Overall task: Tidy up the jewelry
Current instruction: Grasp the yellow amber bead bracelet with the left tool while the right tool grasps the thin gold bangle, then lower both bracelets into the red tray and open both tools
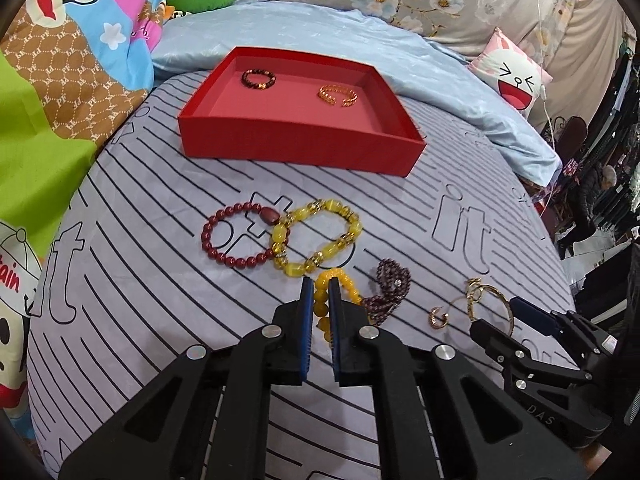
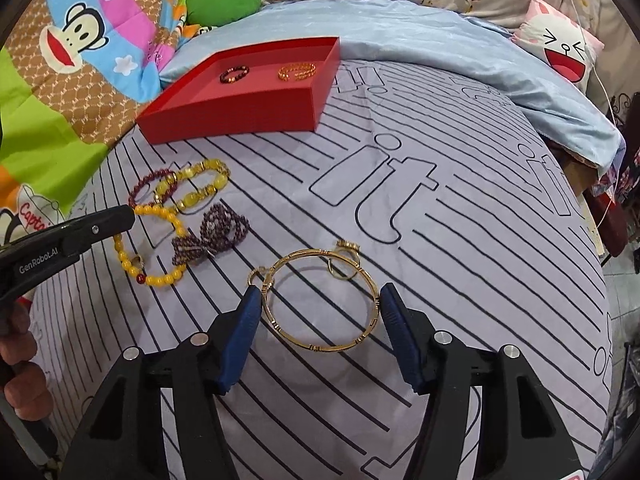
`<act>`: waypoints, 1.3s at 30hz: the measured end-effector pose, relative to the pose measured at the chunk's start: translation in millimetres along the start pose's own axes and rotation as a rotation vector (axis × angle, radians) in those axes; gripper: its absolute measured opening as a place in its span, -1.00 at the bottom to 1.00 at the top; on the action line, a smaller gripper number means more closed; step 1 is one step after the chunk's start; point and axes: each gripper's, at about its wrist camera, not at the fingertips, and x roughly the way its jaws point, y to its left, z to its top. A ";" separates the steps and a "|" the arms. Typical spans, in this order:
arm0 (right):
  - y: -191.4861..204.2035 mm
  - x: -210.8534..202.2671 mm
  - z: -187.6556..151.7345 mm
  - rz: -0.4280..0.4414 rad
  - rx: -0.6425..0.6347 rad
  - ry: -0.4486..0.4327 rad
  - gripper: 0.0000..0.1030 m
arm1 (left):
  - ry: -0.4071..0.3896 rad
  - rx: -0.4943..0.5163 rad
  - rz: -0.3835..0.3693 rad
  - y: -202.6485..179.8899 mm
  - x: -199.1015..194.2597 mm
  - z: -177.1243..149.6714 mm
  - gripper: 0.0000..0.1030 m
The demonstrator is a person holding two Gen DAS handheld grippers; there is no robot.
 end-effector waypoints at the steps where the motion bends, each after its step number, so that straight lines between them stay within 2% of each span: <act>1: 0.3 -0.8 2.0 0.003 0.002 -0.003 0.14 | -0.003 0.000 -0.005 -0.4 -1.9 2.1 -0.86; 11: 4.8 -3.4 34.1 0.034 0.000 -0.042 0.14 | -0.071 0.031 -0.036 -8.0 -21.2 43.3 -0.86; 15: 5.9 -4.0 60.9 0.039 -0.008 -0.078 0.14 | -0.108 0.033 -0.048 -7.8 -21.4 71.0 -0.86; 22: 7.3 8.2 128.8 0.060 -0.022 -0.136 0.14 | -0.178 0.040 -0.074 -7.3 -12.2 131.0 -0.86; 29: 20.8 49.4 187.0 0.094 -0.039 -0.128 0.14 | -0.178 0.008 -0.124 5.2 25.4 184.1 -0.86; 34: 33.6 85.6 210.5 0.121 -0.047 -0.097 0.14 | -0.140 -0.048 -0.153 28.3 68.3 210.7 -0.86; 37: 39.7 107.7 218.3 0.132 -0.050 -0.067 0.14 | -0.110 -0.064 -0.143 41.7 92.2 217.8 -0.86; 39: 42.7 120.3 221.7 0.135 -0.053 -0.050 0.14 | -0.086 -0.069 -0.106 51.4 109.8 219.0 -0.86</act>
